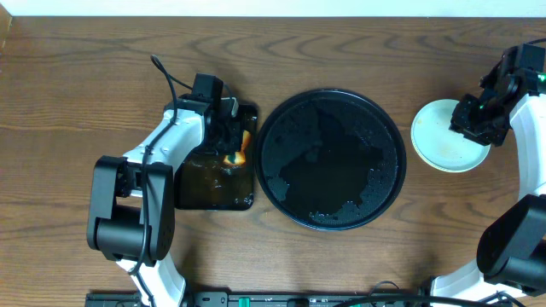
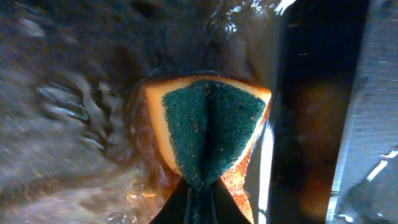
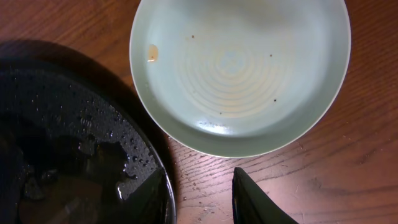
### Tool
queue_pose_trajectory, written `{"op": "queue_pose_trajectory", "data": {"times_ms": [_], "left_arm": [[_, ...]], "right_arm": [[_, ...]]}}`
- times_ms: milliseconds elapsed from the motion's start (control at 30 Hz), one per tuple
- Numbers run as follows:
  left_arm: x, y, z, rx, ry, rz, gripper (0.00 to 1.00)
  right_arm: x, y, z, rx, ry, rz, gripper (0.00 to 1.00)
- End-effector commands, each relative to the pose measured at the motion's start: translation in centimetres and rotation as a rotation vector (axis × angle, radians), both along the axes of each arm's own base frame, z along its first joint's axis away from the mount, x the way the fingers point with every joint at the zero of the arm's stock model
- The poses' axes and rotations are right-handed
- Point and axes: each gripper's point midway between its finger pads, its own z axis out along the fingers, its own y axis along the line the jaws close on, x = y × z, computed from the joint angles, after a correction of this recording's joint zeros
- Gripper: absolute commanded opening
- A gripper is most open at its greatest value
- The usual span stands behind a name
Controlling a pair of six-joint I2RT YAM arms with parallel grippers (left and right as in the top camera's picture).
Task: Clean dirty plates on tray and stack at the side
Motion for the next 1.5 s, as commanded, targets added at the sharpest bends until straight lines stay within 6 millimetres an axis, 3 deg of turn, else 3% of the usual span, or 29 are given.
{"op": "queue_pose_trajectory", "data": {"times_ms": [0,233,400,500,800,933,1033,1100,1133,1233,1300,1467], "left_arm": [[-0.8,-0.6,-0.9,-0.028,0.035,-0.004,0.08],[-0.1,3.0,-1.2,0.165,0.015,0.125,0.11],[0.4,2.9,0.9,0.155,-0.040,0.130,0.17],[0.7,2.8,2.5,0.144,-0.082,0.133,0.50],[0.1,3.1,6.9,0.137,-0.157,0.142,0.65],[-0.8,3.3,8.6,0.133,-0.173,0.143,0.75],[-1.4,3.4,9.3,0.133,-0.171,0.143,0.77],[-2.0,3.7,9.4,0.142,-0.153,0.145,0.77],[-2.6,4.0,9.3,0.150,-0.134,0.149,0.77],[-3.9,4.9,9.0,0.166,-0.074,0.163,0.78],[-5.4,5.8,8.7,0.181,-0.008,0.180,0.78],[-6.9,6.7,9.4,0.188,0.024,0.200,0.79]], "right_arm": [[-0.1,0.5,0.4,0.002,-0.010,0.024,0.32],[-0.1,0.5,0.4,0.001,-0.011,0.027,0.32],[-0.1,0.5,0.4,0.000,-0.011,0.027,0.32],[-0.1,0.5,0.4,0.000,-0.012,0.027,0.32],[0.1,0.9,0.5,0.009,-0.021,0.084,0.35],[0.8,4.5,1.1,0.125,-0.102,0.323,0.37],[1.2,6.8,1.9,0.207,-0.168,0.456,0.44],[1.2,6.4,1.7,0.193,-0.152,0.417,0.62],[1.0,5.8,1.4,0.171,-0.127,0.370,0.77],[0.2,4.0,0.7,0.096,-0.048,0.253,0.88],[-0.7,3.9,0.5,0.085,-0.009,0.248,0.99],[-2.1,4.3,0.4,0.088,0.043,0.254,0.99]]}}
